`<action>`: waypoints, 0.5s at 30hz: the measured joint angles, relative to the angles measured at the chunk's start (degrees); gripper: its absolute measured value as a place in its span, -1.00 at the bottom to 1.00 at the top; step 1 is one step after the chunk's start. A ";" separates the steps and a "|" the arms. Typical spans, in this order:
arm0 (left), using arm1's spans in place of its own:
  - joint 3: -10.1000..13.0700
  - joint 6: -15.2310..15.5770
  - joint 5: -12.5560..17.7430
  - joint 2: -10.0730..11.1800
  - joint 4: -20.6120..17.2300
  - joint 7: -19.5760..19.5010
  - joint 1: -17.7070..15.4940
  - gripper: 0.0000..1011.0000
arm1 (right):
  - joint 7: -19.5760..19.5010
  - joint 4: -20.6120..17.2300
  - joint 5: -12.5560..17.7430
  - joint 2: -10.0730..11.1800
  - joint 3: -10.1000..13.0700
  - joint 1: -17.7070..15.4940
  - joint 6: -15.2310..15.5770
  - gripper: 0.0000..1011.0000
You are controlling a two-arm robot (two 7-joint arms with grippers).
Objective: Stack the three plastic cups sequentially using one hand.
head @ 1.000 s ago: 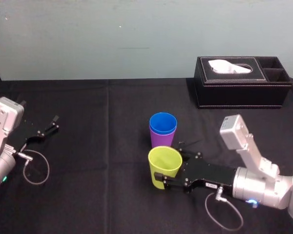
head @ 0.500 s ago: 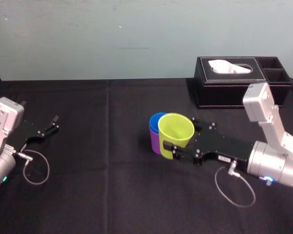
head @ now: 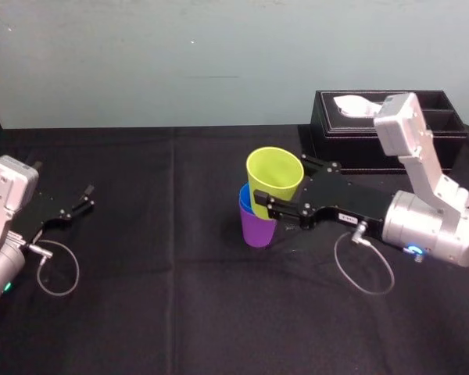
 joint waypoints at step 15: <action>0.00 0.00 0.00 0.00 0.00 0.00 0.00 1.00 | -0.44 7.85 -2.23 -4.43 -3.02 6.31 2.38 0.45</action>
